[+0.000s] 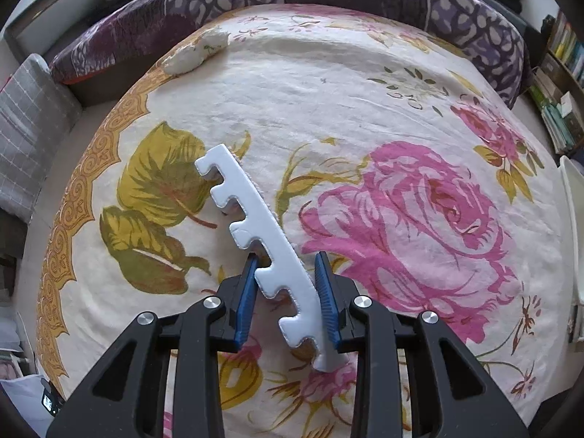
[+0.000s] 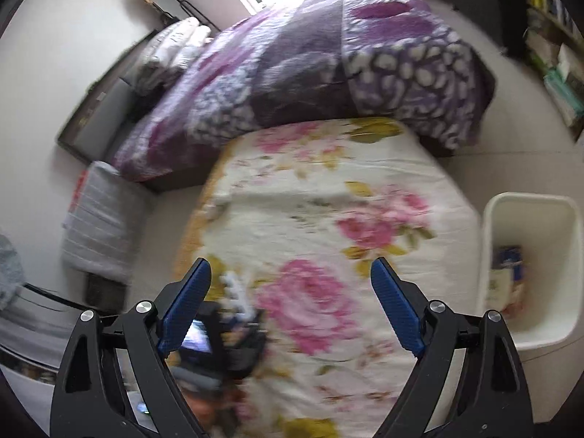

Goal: Collect trash
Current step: 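Lower the white foam strip onto the quilt and open the left tool, then grasp the crumpled white plastic bag on the quilt with the left tool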

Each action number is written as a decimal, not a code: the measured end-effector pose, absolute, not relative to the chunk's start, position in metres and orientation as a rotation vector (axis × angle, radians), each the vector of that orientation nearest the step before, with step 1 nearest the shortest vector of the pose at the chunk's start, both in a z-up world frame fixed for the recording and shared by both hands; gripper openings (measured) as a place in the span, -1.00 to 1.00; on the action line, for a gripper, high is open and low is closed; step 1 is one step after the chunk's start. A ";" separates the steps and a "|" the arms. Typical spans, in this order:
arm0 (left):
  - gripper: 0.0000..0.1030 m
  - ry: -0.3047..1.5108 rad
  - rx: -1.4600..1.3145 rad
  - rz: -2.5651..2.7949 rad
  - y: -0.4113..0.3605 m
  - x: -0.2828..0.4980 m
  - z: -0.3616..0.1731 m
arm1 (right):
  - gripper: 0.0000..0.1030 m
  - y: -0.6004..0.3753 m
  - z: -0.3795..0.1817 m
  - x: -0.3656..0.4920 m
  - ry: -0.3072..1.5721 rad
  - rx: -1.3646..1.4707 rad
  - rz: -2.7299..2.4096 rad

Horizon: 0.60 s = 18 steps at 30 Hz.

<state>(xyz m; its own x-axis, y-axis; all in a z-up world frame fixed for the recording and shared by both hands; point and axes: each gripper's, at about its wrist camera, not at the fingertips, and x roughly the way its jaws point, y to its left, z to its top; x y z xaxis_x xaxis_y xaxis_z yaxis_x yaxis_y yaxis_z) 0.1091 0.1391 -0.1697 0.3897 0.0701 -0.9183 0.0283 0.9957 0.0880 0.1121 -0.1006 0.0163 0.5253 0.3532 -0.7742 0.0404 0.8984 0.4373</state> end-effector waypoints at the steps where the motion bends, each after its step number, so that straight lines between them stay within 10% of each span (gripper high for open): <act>1: -0.35 1.171 0.093 0.024 0.139 0.111 -0.170 | 0.66 -0.107 0.009 0.110 1.007 0.389 0.170; 5: 0.31 1.197 0.037 0.019 0.144 0.118 -0.171 | 0.66 -0.117 -0.013 0.105 1.009 0.241 0.105; 18: 0.48 1.204 -0.073 0.002 0.162 0.140 -0.151 | 0.73 -0.129 -0.094 0.096 1.050 0.037 0.097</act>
